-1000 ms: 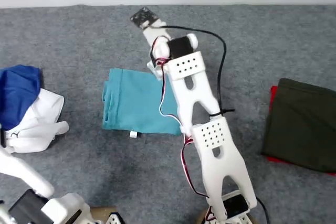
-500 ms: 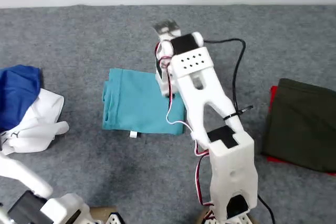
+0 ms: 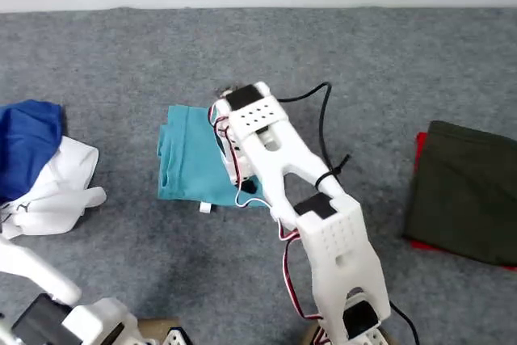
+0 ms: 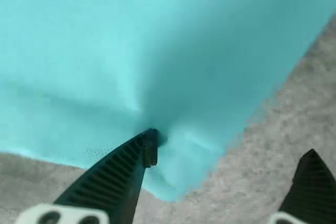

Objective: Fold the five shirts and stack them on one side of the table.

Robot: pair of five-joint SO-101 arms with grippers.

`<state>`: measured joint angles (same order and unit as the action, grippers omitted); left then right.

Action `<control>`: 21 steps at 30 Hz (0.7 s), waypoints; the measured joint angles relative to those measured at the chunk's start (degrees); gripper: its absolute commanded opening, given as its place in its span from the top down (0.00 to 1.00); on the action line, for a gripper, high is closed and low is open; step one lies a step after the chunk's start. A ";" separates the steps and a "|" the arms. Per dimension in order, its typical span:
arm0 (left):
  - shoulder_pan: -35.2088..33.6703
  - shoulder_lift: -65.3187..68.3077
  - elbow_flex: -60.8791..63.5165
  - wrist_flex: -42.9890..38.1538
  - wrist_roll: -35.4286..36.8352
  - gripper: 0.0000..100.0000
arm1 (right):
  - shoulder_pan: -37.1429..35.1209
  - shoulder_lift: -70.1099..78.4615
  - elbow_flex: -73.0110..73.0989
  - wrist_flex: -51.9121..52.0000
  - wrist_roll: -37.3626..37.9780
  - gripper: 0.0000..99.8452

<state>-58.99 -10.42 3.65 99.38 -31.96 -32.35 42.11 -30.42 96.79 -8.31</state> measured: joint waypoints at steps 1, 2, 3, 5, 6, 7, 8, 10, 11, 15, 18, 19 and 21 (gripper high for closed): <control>0.00 0.00 0.00 0.00 0.00 0.91 | 0.00 1.14 0.00 -0.79 0.00 0.60; 0.00 0.00 0.00 0.00 0.00 0.91 | 0.00 2.11 0.00 -1.14 0.00 0.62; 0.00 0.00 0.00 0.00 0.00 0.91 | 0.00 2.55 0.00 -1.41 0.00 0.64; 0.00 0.00 0.00 0.00 0.00 0.91 | 0.00 3.60 -0.26 -1.67 0.00 0.72; 0.00 0.00 0.00 0.00 0.00 0.91 | 0.00 3.87 -0.35 -1.85 0.00 0.77; 0.00 0.00 0.00 0.00 0.00 0.91 | -0.09 4.13 -0.53 -1.85 0.00 0.82; 0.00 0.00 0.35 0.00 0.00 0.92 | -0.09 4.22 -0.53 -2.02 0.00 0.87; 0.00 0.00 1.85 0.00 0.00 0.92 | 0.09 4.22 -0.35 -2.46 0.00 0.95; 0.00 0.00 2.46 0.00 0.18 0.92 | 0.26 4.22 -0.26 -2.81 0.44 0.98; 0.00 0.00 3.69 0.00 0.26 0.92 | 2.20 4.04 -0.26 -2.99 5.01 0.99; 0.00 0.00 3.69 -0.09 0.26 0.92 | 3.69 4.57 -1.14 -0.44 8.70 0.99; 0.00 0.00 3.69 -0.09 0.26 0.92 | 4.31 4.31 -1.14 0.79 10.37 0.99; 0.00 0.00 3.69 -0.09 0.26 0.92 | 5.89 3.34 -0.35 3.25 13.71 0.99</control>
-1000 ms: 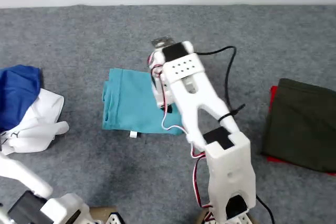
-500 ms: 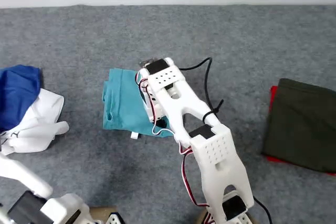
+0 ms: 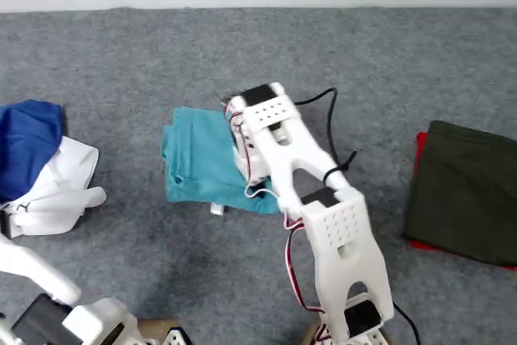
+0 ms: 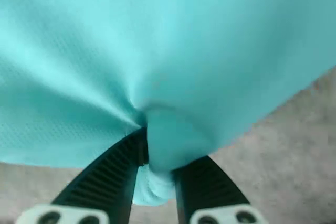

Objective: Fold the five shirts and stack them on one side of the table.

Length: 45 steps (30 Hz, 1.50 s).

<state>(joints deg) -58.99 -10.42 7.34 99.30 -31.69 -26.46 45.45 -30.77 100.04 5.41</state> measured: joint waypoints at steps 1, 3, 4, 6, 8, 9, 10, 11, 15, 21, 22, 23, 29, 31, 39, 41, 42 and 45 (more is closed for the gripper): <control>0.00 0.00 0.00 0.00 0.00 0.92 | 1.05 -0.44 0.09 0.26 1.67 0.99; 0.00 0.00 0.00 0.00 0.00 0.92 | 3.25 -2.90 0.97 0.26 5.19 0.99; 0.00 0.00 0.00 0.00 0.00 0.92 | 4.57 -4.75 1.76 0.26 7.30 0.99; 0.00 0.00 0.00 0.00 0.00 0.92 | 7.30 -8.44 3.87 0.26 13.01 0.99; 0.00 0.00 0.00 0.00 0.00 0.92 | 10.55 -11.52 5.80 0.44 20.31 0.99; 0.00 0.00 0.00 0.00 0.00 0.92 | 12.22 -12.66 6.59 0.44 24.62 0.99; 0.00 0.00 0.00 0.00 0.00 0.92 | 14.15 -13.36 6.77 0.44 29.19 0.99; 0.00 0.00 0.00 0.00 0.00 0.92 | 16.09 -13.89 6.77 0.44 34.29 0.99; 0.00 0.00 0.00 0.00 0.00 0.92 | 23.30 -14.33 6.77 -0.44 56.35 0.99; 0.00 -1.58 -0.53 0.00 0.00 0.92 | 28.13 -14.33 6.77 -15.74 78.07 0.99; 0.09 -2.73 -1.05 0.00 0.00 0.92 | 28.13 -14.33 6.77 -18.29 78.24 0.99; 0.62 -4.22 -1.49 0.00 0.00 0.92 | 27.96 -14.33 6.77 -19.78 78.24 0.99; 6.33 -13.98 -1.85 0.09 -0.35 0.92 | 25.67 -14.33 6.77 -21.71 68.92 0.86; 8.35 -16.44 -1.85 0.09 -0.35 0.92 | 25.49 -14.51 6.77 -21.71 62.24 0.79; 9.49 -18.11 -1.85 0.18 -0.35 0.92 | 24.18 -25.05 6.86 -16.35 24.18 0.72; 9.49 -18.11 -0.88 0.18 -0.35 0.92 | 22.68 -27.52 6.86 -13.19 13.27 0.72; 9.49 -18.11 -0.09 0.18 -0.35 0.92 | 22.07 -28.48 6.86 -11.34 7.91 0.72; 9.49 -18.11 2.37 0.18 -0.35 0.92 | 20.31 -30.33 6.86 -4.31 -5.01 0.72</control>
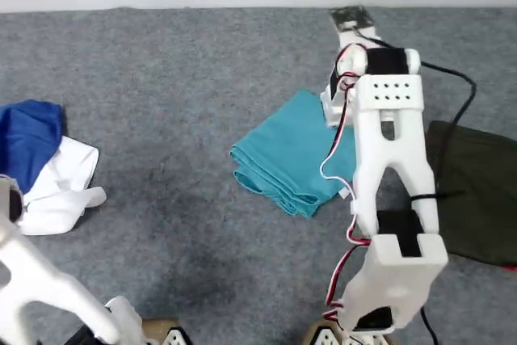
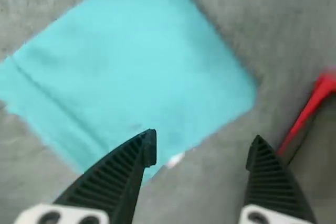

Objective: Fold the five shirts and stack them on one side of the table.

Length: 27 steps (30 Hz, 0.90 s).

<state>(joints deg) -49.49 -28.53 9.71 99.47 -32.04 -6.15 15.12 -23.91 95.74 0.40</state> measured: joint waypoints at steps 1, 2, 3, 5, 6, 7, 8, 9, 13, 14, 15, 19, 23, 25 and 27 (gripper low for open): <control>0.00 0.00 0.35 0.09 0.00 0.92 | -0.88 -0.35 0.00 2.37 -3.25 0.72; 0.00 0.00 0.62 0.09 0.00 0.92 | -1.93 -0.62 0.09 3.96 -6.33 0.72; 0.00 0.00 0.62 0.09 0.00 0.92 | -2.46 -0.88 0.70 4.57 -9.85 0.72; 0.00 0.00 0.62 0.09 0.00 0.92 | -2.90 -0.88 1.93 4.66 -15.82 0.72; 0.00 0.00 0.62 0.09 0.00 0.92 | -2.81 -0.88 2.73 4.66 -17.93 0.72; 0.00 0.00 0.62 0.09 0.00 0.92 | -2.99 -0.88 3.52 4.66 -19.60 0.70; 0.00 0.00 0.62 0.09 0.00 0.92 | -3.34 -0.88 4.57 4.40 -21.54 0.68; 0.00 0.00 0.62 0.09 0.00 0.92 | -3.87 -0.88 5.63 4.04 -22.95 0.64; 0.00 0.00 0.62 0.09 0.00 0.92 | -4.40 -0.88 10.02 -0.35 -27.16 0.55; 0.00 0.00 0.62 0.09 0.00 0.92 | -4.40 -0.88 10.99 -2.20 -27.96 0.55; 0.00 0.00 0.62 0.09 0.00 0.92 | -4.31 -0.88 11.78 -4.04 -28.84 0.55; 0.00 0.00 0.62 0.09 0.00 0.92 | -4.66 -0.88 15.65 -12.13 -32.18 0.55; 0.00 0.00 0.62 0.09 0.00 0.92 | -5.54 -0.88 22.86 -21.36 -34.81 0.55; 0.00 0.00 0.62 0.09 0.00 0.92 | -5.36 -0.88 27.34 -26.55 -35.60 0.55; 0.00 0.00 0.62 0.09 0.00 0.92 | -5.36 -0.88 32.26 -31.91 -36.13 0.55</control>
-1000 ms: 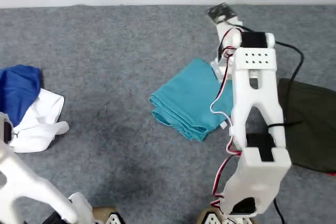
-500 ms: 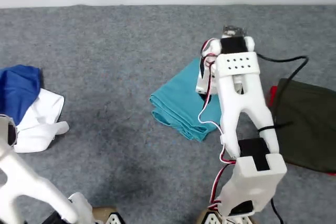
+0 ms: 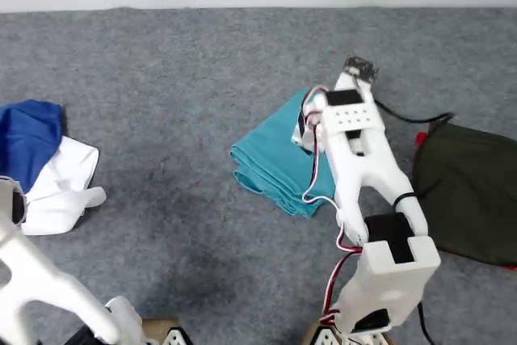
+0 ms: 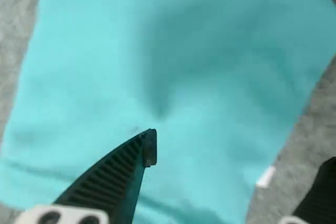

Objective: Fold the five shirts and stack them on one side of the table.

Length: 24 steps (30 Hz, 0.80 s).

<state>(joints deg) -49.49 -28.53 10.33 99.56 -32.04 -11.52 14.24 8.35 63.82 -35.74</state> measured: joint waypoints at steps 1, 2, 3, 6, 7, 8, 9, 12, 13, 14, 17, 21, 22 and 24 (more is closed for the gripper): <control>0.00 0.00 0.00 0.00 0.00 0.92 | -0.35 0.00 2.37 -2.81 0.00 0.55; 0.00 0.00 0.00 0.00 0.00 0.92 | -0.53 0.26 4.48 -5.63 -0.18 0.55; 0.00 0.00 0.00 0.00 0.00 0.92 | -0.53 0.88 6.33 -8.35 -0.18 0.56; 0.00 0.00 0.00 0.00 0.00 0.92 | -0.44 3.60 8.09 -12.92 -0.18 0.63; 0.00 0.00 0.00 0.00 0.00 0.92 | -0.62 4.22 7.82 -13.36 -0.18 0.67; 0.00 0.00 0.00 0.00 0.00 0.92 | -0.62 4.92 7.47 -13.36 -0.18 0.73; 0.00 0.00 0.00 0.00 0.00 0.92 | -0.53 5.54 6.33 -12.84 -0.18 0.79; 0.00 0.00 0.00 0.00 0.00 0.92 | -0.44 6.77 4.04 -10.37 -0.18 0.97; 0.00 0.00 0.00 0.00 0.00 0.92 | -0.09 7.12 3.60 -9.85 -0.18 1.00; 0.00 0.00 0.00 0.00 0.00 0.92 | 0.18 7.30 3.25 -9.32 -0.18 0.97; 0.00 0.00 0.00 0.00 0.00 0.92 | 0.26 7.56 2.11 -7.65 -0.09 0.97; 0.00 0.00 0.00 0.00 0.00 0.92 | 0.26 8.97 -1.23 -4.31 0.44 0.99; 0.00 0.00 0.00 0.00 0.00 0.92 | 0.26 9.76 -2.46 -2.99 1.67 0.99; 0.00 0.00 0.00 0.00 0.00 0.92 | 0.26 10.37 -5.36 0.79 4.22 0.99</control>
<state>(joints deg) -49.49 -28.53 10.33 99.56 -32.04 -11.25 24.62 2.99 64.62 -31.52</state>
